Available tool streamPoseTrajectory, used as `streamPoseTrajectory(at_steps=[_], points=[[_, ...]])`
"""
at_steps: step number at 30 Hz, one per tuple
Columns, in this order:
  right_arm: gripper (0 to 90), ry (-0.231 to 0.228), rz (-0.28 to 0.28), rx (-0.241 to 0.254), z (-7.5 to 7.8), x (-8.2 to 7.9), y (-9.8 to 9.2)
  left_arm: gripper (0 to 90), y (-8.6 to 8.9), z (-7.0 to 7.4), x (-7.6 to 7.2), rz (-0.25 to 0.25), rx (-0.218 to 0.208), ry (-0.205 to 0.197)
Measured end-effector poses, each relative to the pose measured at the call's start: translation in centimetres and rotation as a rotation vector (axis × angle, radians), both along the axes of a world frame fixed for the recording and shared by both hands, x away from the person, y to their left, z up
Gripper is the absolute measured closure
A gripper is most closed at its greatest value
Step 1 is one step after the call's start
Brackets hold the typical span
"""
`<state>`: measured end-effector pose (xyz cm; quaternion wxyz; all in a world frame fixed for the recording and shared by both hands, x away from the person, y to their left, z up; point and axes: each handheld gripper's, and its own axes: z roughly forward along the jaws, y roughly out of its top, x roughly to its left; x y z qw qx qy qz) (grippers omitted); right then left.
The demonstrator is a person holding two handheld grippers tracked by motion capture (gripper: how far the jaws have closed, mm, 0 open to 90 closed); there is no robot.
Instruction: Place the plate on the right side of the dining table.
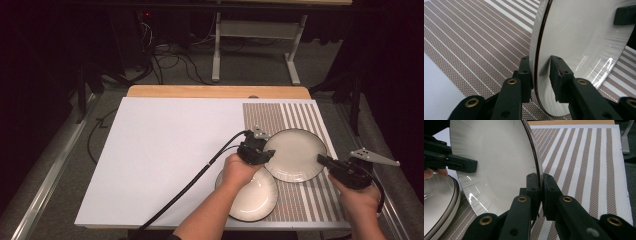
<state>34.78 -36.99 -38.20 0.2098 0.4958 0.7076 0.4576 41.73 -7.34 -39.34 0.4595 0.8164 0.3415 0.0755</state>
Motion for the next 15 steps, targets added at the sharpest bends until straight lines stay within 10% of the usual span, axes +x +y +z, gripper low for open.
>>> streamPoseTrajectory(at_steps=[15], points=[[86.8, -0.010, -0.003, -0.006, 0.0, 0.2, 0.2, 48.6, 2.5, 0.6, -0.8, 0.043, -0.019, -0.097]])
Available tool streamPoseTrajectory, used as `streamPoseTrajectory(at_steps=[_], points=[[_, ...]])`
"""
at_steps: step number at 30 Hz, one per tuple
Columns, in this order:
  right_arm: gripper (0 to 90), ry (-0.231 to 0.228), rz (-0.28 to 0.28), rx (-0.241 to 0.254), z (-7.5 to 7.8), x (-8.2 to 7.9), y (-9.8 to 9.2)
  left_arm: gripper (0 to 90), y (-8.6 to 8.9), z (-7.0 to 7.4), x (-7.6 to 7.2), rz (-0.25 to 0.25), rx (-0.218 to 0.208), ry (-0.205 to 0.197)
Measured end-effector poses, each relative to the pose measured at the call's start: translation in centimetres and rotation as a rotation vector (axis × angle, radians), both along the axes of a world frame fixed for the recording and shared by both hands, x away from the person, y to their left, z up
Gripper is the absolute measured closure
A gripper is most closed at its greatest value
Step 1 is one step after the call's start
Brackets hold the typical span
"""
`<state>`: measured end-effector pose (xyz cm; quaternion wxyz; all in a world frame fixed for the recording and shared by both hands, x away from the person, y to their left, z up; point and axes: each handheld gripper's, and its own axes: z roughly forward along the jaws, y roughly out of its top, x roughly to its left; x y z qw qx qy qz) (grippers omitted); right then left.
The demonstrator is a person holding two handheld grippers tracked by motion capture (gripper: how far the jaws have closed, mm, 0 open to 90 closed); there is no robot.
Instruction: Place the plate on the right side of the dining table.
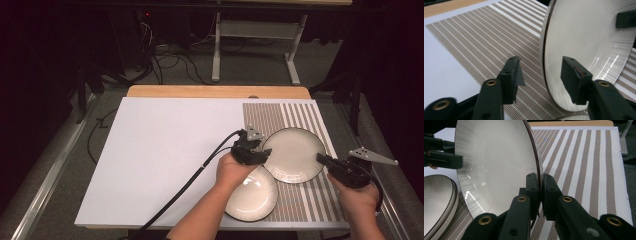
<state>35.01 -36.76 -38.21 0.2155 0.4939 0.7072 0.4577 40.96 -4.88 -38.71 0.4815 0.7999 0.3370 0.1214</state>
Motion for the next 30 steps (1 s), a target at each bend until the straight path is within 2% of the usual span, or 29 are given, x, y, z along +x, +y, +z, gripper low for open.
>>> streamPoseTrajectory(at_steps=[3, 4, 5, 6, 9, 13, 14, 16, 17, 18, 19, 23, 26, 27, 29, 30], points=[[86.7, 0.002, -0.001, -0.002, 0.0, 0.0, 0.0, 42.7, 1.8, 0.4, -0.4, 0.014, -0.046, -0.007], [86.7, 0.002, -0.001, -0.002, 0.0, 0.0, 0.0, 41.3, 1.8, 0.4, -0.4, 0.014, -0.046, -0.007], [86.7, 0.002, 0.000, -0.005, 0.1, 0.0, 0.1, 39.5, 3.1, 0.9, -0.8, 0.032, -0.067, -0.018], [86.7, 0.002, 0.000, -0.005, 0.1, 0.0, 0.1, 37.2, 3.1, 0.9, -0.8, 0.032, -0.067, -0.018], [86.6, 0.001, -0.003, -0.011, 0.1, 0.1, 0.2, 32.2, 6.2, 1.7, -2.1, 0.064, -0.082, -0.053], [86.4, 0.009, -0.004, -0.017, 0.1, 0.3, 0.2, 24.4, 9.6, 2.0, -3.6, 0.107, -0.085, -0.082], [86.4, 0.009, -0.004, -0.017, 0.1, 0.3, 0.2, 22.7, 9.6, 2.0, -3.6, 0.107, -0.085, -0.082], [86.4, 0.018, -0.006, -0.019, 0.2, 0.5, 0.2, 19.8, 12.1, 1.8, -4.5, 0.126, -0.068, -0.086], [86.4, 0.019, -0.006, -0.019, 0.2, 0.5, 0.2, 19.0, 12.9, 1.7, -4.8, 0.134, -0.066, -0.084], [86.3, 0.020, -0.007, -0.019, 0.2, 0.6, 0.2, 16.8, 12.9, 1.7, -4.8, 0.134, -0.066, -0.084], [86.3, 0.022, -0.006, -0.018, 0.2, 0.7, 0.2, 15.4, 14.6, 1.5, -5.3, 0.144, -0.065, -0.086], [86.0, 0.040, -0.016, -0.014, 0.1, 0.9, 0.2, 9.8, 17.6, 1.1, -6.4, 0.170, -0.080, -0.099], [85.6, 0.053, -0.022, -0.011, 0.0, 1.2, 0.1, 5.3, 19.8, 1.0, -7.3, 0.200, -0.081, -0.115], [85.6, 0.053, -0.022, -0.011, 0.0, 1.2, 0.1, 3.1, 19.8, 1.0, -7.3, 0.200, -0.081, -0.115], [85.1, 0.061, -0.028, -0.013, -0.2, 1.5, 0.1, 0.3, 21.7, 1.0, -8.3, 0.224, -0.080, -0.129], [85.1, 0.061, -0.028, -0.013, -0.2, 1.5, 0.1, 0.1, 21.7, 1.0, -8.3, 0.224, -0.080, -0.129]])
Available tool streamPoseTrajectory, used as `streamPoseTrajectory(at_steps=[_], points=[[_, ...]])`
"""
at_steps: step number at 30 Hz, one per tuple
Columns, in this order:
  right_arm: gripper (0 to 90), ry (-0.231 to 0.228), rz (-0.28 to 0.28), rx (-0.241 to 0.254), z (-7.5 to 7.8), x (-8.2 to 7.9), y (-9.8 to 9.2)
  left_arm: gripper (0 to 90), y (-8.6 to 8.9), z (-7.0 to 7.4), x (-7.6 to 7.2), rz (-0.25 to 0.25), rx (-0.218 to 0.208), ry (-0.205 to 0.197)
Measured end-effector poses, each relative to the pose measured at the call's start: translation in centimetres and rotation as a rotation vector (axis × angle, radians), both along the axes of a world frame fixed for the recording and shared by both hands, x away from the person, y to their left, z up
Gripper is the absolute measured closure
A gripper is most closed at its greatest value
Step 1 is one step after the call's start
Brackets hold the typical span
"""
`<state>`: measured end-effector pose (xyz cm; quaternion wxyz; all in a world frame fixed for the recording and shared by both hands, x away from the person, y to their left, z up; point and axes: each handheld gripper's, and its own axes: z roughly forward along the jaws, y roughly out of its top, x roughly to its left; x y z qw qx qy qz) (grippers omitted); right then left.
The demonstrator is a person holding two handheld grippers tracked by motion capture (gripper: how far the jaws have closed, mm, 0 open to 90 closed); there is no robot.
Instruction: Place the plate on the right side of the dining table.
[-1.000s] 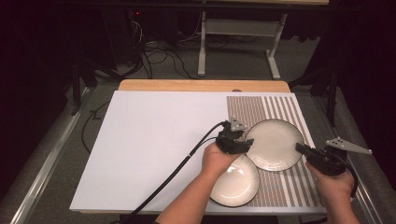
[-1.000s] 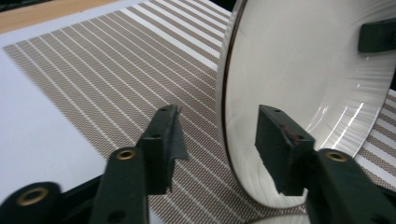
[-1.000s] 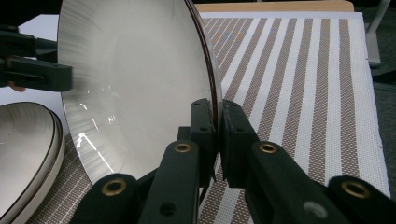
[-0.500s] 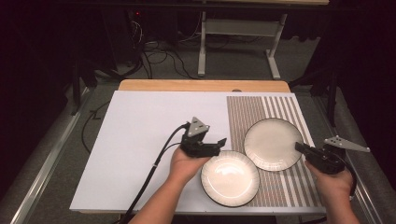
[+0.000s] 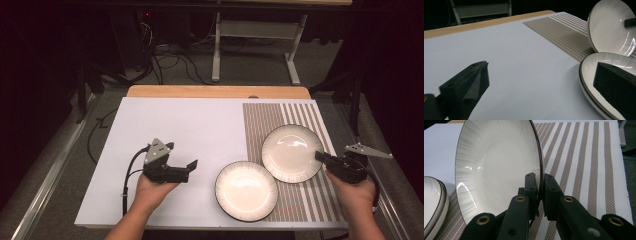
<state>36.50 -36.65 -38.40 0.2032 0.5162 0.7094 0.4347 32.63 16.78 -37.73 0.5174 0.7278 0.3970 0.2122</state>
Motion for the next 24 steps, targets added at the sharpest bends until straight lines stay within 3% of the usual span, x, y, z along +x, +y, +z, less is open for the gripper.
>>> streamPoseTrajectory(at_steps=[3, 4, 6, 7, 11, 16, 24], points=[[84.3, 0.021, -0.007, 0.003, -0.2, 0.5, -0.1, 0.0, 2.3, 0.0, -1.4, 0.033, -0.012, -0.026], [84.3, 0.021, -0.007, 0.003, -0.2, 0.5, -0.1, 0.1, 2.3, 0.0, -1.4, 0.033, -0.012, -0.026], [83.3, 0.039, -0.020, -0.003, -0.4, 0.9, -0.1, 0.6, 3.4, -0.5, -2.2, 0.074, 0.022, -0.059], [82.9, 0.041, -0.025, -0.007, -0.5, 1.1, 0.0, 0.6, 3.8, -0.7, -2.3, 0.085, 0.019, -0.061], [82.1, 0.066, -0.040, -0.008, -0.8, 1.6, 0.0, 0.0, 5.1, -1.9, -2.7, 0.103, -0.002, -0.040], [81.9, 0.070, -0.053, -0.002, -1.1, 2.3, 0.1, 0.0, 6.3, -2.2, -2.4, 0.127, -0.025, -0.023], [79.6, 0.104, -0.089, 0.006, -1.8, 3.3, 0.1, 0.0, 6.6, -2.3, -2.7, 0.109, -0.029, -0.013]])
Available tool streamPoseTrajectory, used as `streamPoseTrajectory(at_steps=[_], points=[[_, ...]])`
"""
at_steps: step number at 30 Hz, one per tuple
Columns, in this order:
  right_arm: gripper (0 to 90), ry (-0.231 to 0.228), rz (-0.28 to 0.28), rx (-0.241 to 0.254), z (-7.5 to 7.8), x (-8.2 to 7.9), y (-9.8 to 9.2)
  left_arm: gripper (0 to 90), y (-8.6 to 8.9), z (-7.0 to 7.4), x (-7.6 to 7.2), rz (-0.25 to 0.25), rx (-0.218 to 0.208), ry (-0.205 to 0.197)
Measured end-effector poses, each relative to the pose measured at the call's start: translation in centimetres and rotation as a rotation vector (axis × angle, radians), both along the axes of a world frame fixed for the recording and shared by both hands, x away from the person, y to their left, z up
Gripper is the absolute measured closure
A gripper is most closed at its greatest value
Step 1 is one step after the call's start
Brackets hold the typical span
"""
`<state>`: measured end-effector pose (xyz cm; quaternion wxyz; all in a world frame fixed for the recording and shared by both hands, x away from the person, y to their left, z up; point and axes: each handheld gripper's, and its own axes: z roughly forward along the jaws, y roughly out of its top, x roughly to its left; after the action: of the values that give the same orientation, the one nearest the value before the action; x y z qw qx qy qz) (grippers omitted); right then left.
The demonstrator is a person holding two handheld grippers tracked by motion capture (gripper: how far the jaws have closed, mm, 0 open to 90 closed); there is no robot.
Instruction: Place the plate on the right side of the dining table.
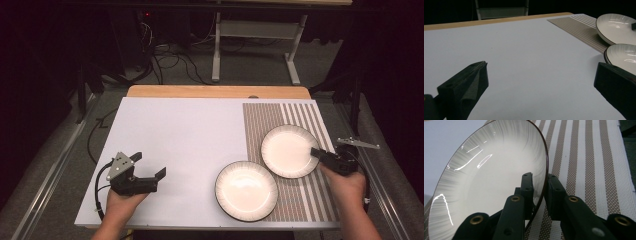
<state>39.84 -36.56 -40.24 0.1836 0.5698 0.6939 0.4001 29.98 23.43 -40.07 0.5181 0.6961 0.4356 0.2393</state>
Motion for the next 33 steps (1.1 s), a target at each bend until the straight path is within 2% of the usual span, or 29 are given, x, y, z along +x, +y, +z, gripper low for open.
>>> streamPoseTrajectory(at_steps=[4, 5, 9, 10, 13, 16, 19, 20, 21, 24, 25, 26, 27, 28, 30, 31, 32, 33], points=[[80.5, 0.006, -0.031, -0.003, -0.2, 0.3, 0.1, 0.0, 0.0, -0.2, 0.2, -0.003, 0.017, 0.011], [80.3, 0.007, -0.036, -0.020, -0.3, 0.4, 0.1, 0.0, 0.0, -0.2, 0.2, 0.000, 0.016, 0.008], [79.7, 0.031, -0.051, -0.023, -0.8, 0.6, 0.0, 0.0, 0.1, -0.1, 0.3, 0.011, 0.015, 0.001], [79.6, 0.040, -0.060, -0.038, -1.0, 0.7, 0.0, 0.0, 0.1, -0.1, 0.3, 0.017, 0.012, -0.006], [78.5, 0.044, -0.066, -0.055, -1.3, 0.7, 0.1, 0.0, 0.2, -0.2, 0.4, 0.001, 0.009, -0.012], [76.9, 0.035, -0.069, -0.075, -1.3, 0.6, 0.3, 0.0, 0.1, -0.2, 0.3, -0.008, 0.008, -0.015], [68.9, 0.000, -0.064, -0.098, -1.1, 0.3, 0.4, 0.0, 0.1, -0.2, 0.2, -0.007, 0.008, -0.019], [68.9, 0.000, -0.064, -0.098, -1.1, 0.3, 0.4, 0.0, 0.1, -0.2, 0.2, -0.007, 0.008, -0.019], [63.0, -0.041, -0.058, -0.107, -0.5, -0.2, 0.5, 0.0, 0.1, -0.1, 0.1, -0.004, 0.006, -0.026], [54.2, -0.115, -0.027, -0.126, 0.4, -1.2, 0.9, 0.0, 0.1, 0.1, 0.0, 0.001, 0.011, -0.034], [54.2, -0.115, -0.027, -0.126, 0.4, -1.2, 0.9, 0.0, 0.1, 0.1, 0.0, 0.001, 0.011, -0.034], [48.0, -0.169, 0.002, -0.123, 1.0, -1.9, 1.4, 0.0, 0.1, 0.2, -0.1, 0.004, 0.013, -0.038], [48.0, -0.169, 0.002, -0.123, 1.0, -1.9, 1.4, 0.0, 0.1, 0.2, -0.1, 0.004, 0.013, -0.038], [40.8, -0.210, 0.035, -0.089, 1.7, -2.6, 2.1, 0.0, 0.0, 0.3, -0.2, 0.000, 0.011, -0.043], [33.0, -0.255, 0.078, -0.058, 2.4, -3.4, 3.0, 0.0, 0.0, 0.4, -0.3, -0.001, 0.013, -0.045], [29.2, -0.273, 0.099, -0.047, 2.7, -3.8, 3.5, 0.0, 0.0, 0.5, -0.4, -0.002, 0.018, -0.050], [29.2, -0.273, 0.099, -0.047, 2.7, -3.8, 3.5, 0.0, 0.0, 0.5, -0.4, -0.002, 0.018, -0.050], [20.5, -0.308, 0.144, -0.037, 3.2, -4.6, 4.8, 0.0, 0.0, 0.6, -0.5, -0.001, 0.020, -0.054]])
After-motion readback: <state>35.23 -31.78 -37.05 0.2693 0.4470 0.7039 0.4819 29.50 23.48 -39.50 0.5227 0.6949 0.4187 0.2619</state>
